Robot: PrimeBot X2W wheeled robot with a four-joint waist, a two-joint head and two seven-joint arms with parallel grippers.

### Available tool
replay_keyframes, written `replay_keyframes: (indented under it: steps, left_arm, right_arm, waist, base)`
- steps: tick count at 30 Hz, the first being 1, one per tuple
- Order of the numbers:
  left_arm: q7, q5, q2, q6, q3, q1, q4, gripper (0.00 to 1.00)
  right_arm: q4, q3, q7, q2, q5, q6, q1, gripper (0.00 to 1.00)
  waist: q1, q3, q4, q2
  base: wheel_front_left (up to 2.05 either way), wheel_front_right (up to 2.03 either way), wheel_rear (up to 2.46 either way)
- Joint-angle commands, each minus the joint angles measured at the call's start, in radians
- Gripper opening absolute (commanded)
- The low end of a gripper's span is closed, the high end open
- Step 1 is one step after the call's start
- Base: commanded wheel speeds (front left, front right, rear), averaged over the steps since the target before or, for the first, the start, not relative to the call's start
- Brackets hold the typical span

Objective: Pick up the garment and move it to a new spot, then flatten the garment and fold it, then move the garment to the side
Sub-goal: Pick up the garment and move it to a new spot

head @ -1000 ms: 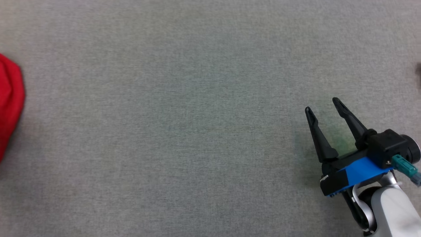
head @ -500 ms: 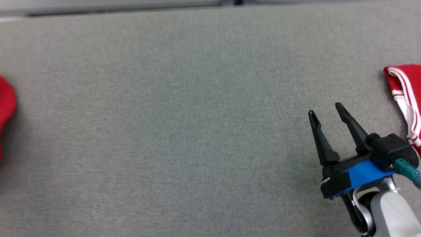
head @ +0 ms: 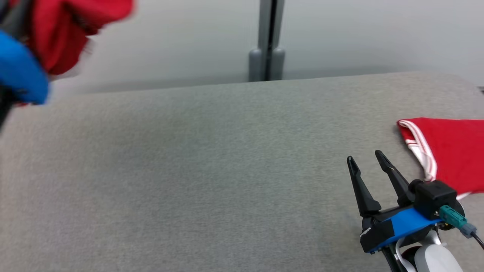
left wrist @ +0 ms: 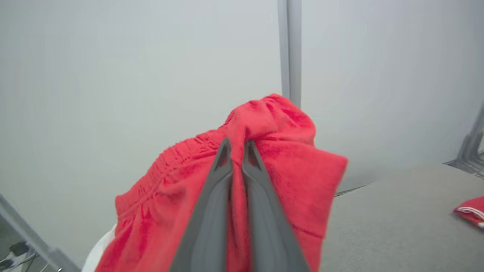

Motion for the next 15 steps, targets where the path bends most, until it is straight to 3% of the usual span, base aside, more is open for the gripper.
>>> replay_keyframes:
  steps: [1, 8, 15]
  left_arm:
    - [-0.003, -0.024, -0.042, -0.007, -0.036, -0.030, -0.023, 0.00]
    - [-0.038, -0.109, -0.206, -0.019, -0.229, -0.050, -0.074, 0.00]
    - [-0.157, -0.124, -0.297, -0.021, -0.379, 0.062, 0.068, 0.00]
  right_arm:
    - [0.000, -0.002, -0.001, 0.004, 0.003, 0.000, 0.015, 1.00]
    - [-0.018, -0.004, 0.004, 0.014, 0.009, 0.000, 0.006, 1.00]
    - [-0.012, 0.015, -0.009, 0.029, 0.015, 0.000, -0.024, 1.00]
  waist:
    - [0.0004, -0.031, -0.041, 0.0000]
    - [0.0004, 0.007, -0.130, 0.0000]
    - [0.0004, 0.077, -0.236, 0.0000]
  base:
    - [0.00, 0.00, 0.00]
    - [0.00, 0.00, 0.00]
    - [0.00, 0.00, 0.00]
